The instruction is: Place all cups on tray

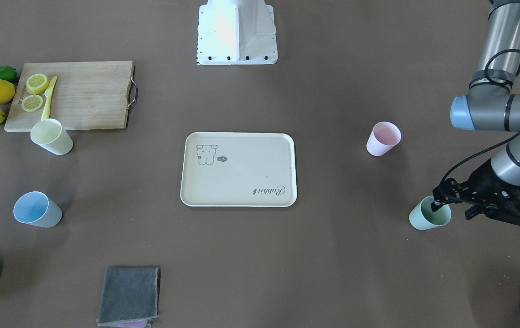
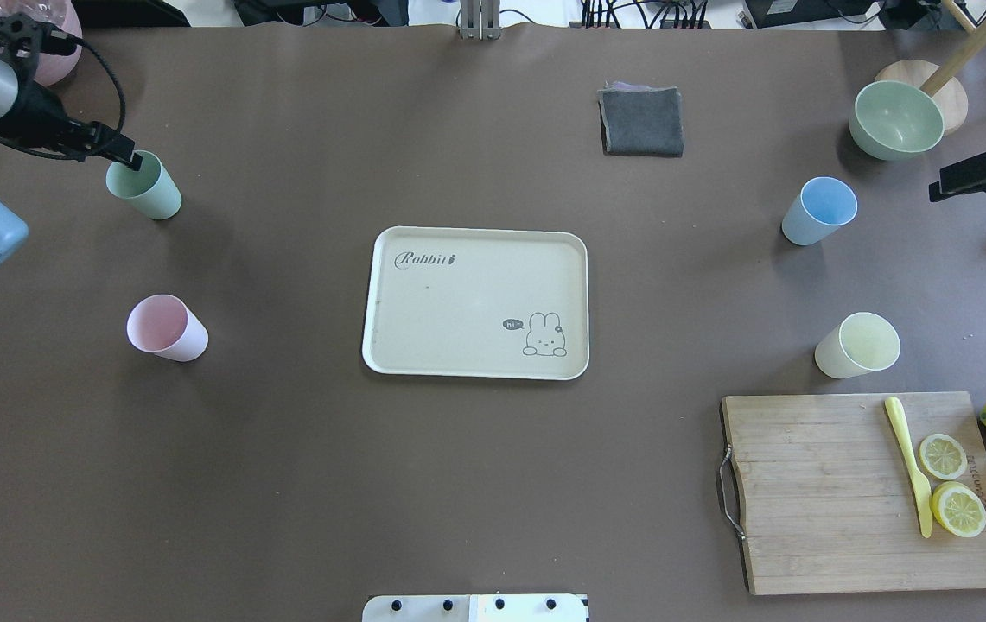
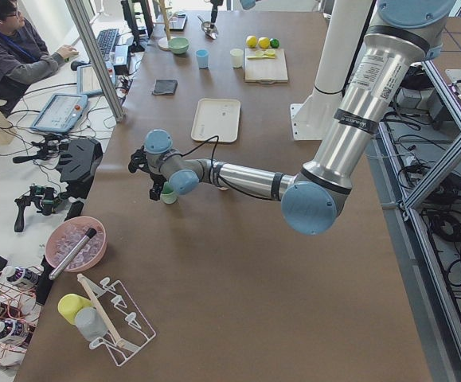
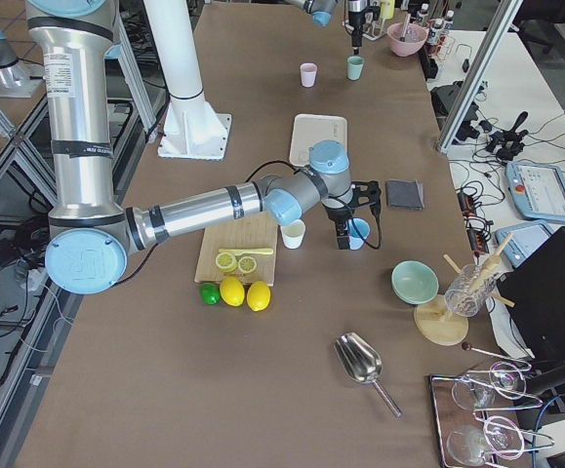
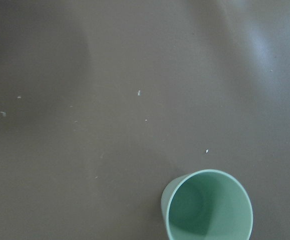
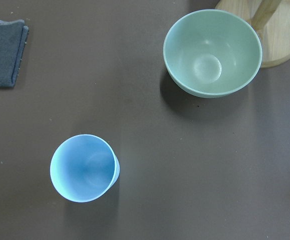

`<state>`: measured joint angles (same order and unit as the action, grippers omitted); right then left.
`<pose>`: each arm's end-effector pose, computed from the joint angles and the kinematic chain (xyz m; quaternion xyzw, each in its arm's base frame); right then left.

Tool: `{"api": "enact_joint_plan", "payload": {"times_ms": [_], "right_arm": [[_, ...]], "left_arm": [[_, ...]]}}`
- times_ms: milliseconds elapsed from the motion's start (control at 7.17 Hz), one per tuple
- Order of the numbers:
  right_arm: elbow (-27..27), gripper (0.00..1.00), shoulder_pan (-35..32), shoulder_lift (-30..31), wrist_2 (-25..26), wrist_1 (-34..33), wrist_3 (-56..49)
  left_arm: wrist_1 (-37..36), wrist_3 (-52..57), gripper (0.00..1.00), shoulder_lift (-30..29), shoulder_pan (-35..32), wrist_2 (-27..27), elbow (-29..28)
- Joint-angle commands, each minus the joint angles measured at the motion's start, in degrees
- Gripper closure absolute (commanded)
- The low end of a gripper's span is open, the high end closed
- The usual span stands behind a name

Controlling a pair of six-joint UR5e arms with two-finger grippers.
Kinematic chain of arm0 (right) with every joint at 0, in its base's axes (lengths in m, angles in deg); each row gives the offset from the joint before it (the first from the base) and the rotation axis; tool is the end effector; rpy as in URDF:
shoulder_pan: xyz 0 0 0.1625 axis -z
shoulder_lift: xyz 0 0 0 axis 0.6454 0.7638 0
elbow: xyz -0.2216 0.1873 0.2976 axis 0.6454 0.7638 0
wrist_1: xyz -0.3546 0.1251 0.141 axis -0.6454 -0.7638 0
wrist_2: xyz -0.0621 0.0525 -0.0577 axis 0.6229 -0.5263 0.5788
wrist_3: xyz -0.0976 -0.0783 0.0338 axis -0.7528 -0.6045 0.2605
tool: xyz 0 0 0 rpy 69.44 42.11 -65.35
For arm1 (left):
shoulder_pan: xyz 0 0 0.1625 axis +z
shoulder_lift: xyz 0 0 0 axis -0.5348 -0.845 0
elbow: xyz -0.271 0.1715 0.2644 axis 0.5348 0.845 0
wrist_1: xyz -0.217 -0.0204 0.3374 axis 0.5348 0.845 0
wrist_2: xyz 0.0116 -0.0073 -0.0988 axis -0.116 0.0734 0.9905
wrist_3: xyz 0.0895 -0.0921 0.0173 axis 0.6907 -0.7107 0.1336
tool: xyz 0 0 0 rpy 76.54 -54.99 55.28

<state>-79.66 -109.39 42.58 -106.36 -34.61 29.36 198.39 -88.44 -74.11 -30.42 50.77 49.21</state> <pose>-0.1303 -0.5086 0.5011 0.1279 -0.4002 0.0427 0.9065 0.2658 -0.6352 0.5073 0.1506 0.4368 0.0635 0.8846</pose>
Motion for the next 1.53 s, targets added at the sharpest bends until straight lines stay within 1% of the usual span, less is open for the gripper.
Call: {"api": "enact_joint_plan", "payload": {"times_ms": [0, 279, 418, 558, 697, 836, 1255, 1394], "right_arm": [[0.2, 0.00, 0.2, -0.2, 0.1, 0.2, 0.0], [0.2, 0.00, 0.3, -0.5, 0.2, 0.2, 0.0], [0.1, 0.00, 0.3, -0.5, 0.2, 0.2, 0.1], [0.0, 0.00, 0.3, -0.4, 0.2, 0.2, 0.1], [0.0, 0.00, 0.3, -0.3, 0.2, 0.2, 0.1], [0.0, 0.00, 0.3, -0.1, 0.1, 0.2, 0.1], [0.5, 0.00, 0.3, -0.1, 0.2, 0.2, 0.1], [0.9, 0.00, 0.5, 0.0, 1.8, -0.1, 0.1]], "left_arm": [[1.0, -0.3, 0.57, -0.3, 1.5, -1.1, -1.3], [1.0, 4.6, 0.61, 1.8, 2.0, -1.2, -1.3], [0.9, 4.7, 0.85, 1.9, 2.1, -1.3, -1.4], [1.1, 3.8, 1.00, 1.9, 2.0, -1.2, -0.4], [0.4, 0.7, 1.00, 1.1, 2.0, -1.2, 1.7], [0.2, -5.1, 1.00, -1.2, 2.8, -1.1, 2.3], [-0.7, -21.8, 1.00, -7.9, 9.1, -1.5, 4.8], [-5.5, -24.3, 1.00, -10.7, 12.4, -5.5, 6.2]]}}
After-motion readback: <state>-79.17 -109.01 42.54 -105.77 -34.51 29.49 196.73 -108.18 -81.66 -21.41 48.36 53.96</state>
